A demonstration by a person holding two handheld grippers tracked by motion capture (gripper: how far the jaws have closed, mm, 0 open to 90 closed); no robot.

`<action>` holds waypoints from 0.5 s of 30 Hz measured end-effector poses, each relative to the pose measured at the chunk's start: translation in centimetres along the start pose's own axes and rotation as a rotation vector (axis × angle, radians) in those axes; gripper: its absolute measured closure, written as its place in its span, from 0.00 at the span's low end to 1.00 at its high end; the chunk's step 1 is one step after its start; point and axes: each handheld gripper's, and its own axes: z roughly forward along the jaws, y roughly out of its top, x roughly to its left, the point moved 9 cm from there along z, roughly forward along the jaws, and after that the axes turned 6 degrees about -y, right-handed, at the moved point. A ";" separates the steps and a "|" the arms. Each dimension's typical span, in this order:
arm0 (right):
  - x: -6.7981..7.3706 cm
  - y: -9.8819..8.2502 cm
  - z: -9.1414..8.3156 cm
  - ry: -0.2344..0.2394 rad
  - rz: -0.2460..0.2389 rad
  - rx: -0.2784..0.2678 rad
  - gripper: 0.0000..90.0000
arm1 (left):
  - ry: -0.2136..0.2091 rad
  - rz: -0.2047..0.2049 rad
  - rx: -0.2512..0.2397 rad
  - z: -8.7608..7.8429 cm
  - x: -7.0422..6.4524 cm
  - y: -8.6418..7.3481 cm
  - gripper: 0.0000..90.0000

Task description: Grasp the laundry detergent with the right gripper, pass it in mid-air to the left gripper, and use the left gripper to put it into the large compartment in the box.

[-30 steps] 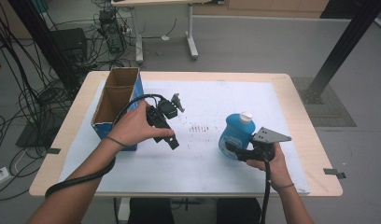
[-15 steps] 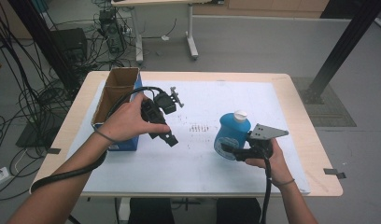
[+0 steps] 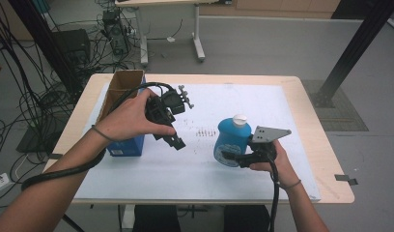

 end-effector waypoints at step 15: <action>0.4 1.3 1.5 0.080 -0.042 0.031 0.46 | -0.005 0.072 0.057 -0.8 -1.0 1.5 0.08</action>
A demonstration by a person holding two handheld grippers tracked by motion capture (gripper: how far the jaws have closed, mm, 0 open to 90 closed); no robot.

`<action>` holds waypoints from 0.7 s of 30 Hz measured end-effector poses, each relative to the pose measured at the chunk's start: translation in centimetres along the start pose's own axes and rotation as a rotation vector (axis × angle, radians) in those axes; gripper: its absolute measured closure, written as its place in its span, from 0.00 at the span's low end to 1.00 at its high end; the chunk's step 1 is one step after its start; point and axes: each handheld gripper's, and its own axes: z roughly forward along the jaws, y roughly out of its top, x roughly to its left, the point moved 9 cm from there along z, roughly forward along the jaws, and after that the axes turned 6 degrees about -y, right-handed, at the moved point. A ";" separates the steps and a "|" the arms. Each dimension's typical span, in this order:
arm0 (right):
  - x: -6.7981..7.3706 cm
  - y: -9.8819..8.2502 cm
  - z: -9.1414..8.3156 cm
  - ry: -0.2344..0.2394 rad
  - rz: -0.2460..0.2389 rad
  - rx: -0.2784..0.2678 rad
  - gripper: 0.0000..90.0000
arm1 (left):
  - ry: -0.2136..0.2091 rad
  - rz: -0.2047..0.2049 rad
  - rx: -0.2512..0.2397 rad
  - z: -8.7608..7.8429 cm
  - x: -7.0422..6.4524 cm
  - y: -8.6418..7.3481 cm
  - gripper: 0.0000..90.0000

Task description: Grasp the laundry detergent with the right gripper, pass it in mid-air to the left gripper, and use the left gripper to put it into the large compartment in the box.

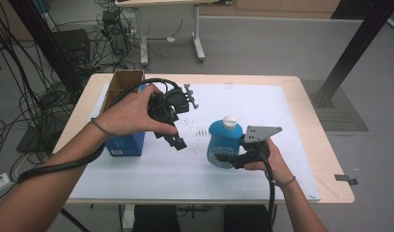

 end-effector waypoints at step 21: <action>0.7 1.6 1.5 0.102 -0.064 0.032 0.46 | -0.014 0.087 0.062 0.2 -1.2 2.2 0.09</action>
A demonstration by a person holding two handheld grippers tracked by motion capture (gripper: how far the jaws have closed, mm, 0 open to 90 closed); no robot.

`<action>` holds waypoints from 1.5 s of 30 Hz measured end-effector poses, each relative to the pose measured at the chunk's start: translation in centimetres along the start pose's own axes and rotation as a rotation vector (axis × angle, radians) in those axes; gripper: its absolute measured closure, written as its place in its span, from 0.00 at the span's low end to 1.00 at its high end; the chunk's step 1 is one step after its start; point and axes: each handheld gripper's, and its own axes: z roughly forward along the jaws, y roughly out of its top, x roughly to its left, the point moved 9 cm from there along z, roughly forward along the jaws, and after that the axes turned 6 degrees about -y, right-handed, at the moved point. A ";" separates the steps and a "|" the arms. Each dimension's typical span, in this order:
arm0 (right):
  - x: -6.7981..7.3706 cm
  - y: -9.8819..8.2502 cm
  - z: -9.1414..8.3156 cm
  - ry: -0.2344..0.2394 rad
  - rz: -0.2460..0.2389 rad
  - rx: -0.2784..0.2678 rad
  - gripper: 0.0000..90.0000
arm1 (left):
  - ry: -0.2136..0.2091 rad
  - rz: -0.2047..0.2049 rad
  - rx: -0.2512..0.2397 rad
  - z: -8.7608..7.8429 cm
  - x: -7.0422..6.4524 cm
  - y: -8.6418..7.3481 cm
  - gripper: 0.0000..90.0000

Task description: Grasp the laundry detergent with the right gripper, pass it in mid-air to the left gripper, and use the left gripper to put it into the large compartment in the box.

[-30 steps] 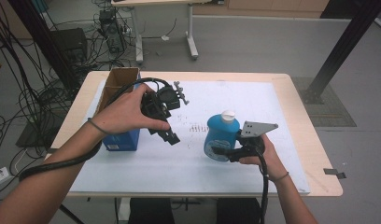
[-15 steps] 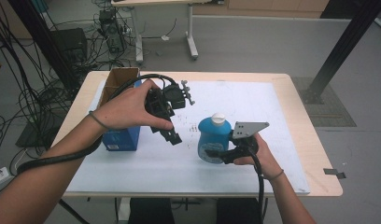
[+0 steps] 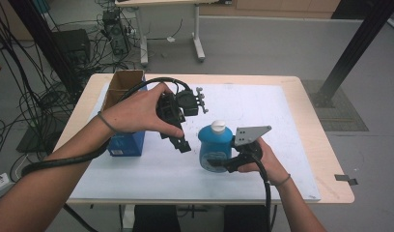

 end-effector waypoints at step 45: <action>1.1 1.4 2.4 0.086 -0.046 0.015 0.46 | -0.015 0.134 0.115 1.5 -1.9 5.6 0.08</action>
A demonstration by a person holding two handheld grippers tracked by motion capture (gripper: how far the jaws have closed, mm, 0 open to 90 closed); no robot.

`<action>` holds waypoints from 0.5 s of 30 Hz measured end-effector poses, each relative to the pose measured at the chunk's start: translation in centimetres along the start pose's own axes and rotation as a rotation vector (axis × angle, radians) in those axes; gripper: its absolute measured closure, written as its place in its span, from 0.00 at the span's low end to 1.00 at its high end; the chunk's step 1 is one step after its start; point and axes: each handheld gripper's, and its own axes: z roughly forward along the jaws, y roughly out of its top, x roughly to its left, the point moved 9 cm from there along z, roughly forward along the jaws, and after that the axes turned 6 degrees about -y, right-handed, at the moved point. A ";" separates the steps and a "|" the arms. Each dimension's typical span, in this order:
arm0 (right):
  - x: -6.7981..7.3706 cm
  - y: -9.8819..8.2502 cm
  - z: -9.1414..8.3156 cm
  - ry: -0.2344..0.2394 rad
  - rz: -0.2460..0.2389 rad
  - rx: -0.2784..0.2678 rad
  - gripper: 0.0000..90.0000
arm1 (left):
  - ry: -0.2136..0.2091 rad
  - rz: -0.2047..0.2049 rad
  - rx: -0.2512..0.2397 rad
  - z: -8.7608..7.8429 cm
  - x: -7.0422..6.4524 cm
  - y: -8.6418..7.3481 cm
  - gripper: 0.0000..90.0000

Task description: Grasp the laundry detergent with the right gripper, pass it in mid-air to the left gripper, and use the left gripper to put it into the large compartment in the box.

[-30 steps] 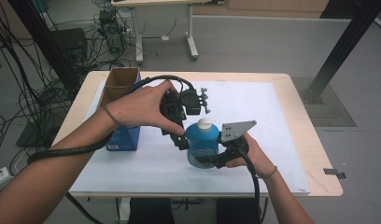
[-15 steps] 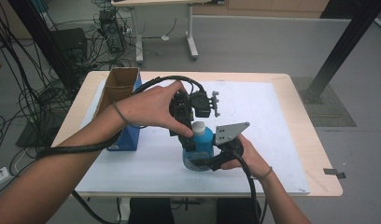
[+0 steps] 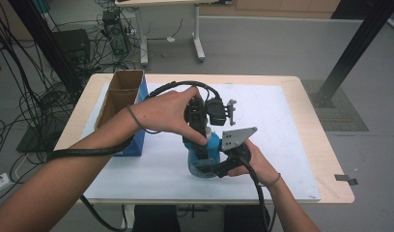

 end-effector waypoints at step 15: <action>0.0 -0.1 -0.1 -0.003 0.003 0.003 0.46 | 0.007 -0.002 0.000 0.2 0.0 0.0 0.08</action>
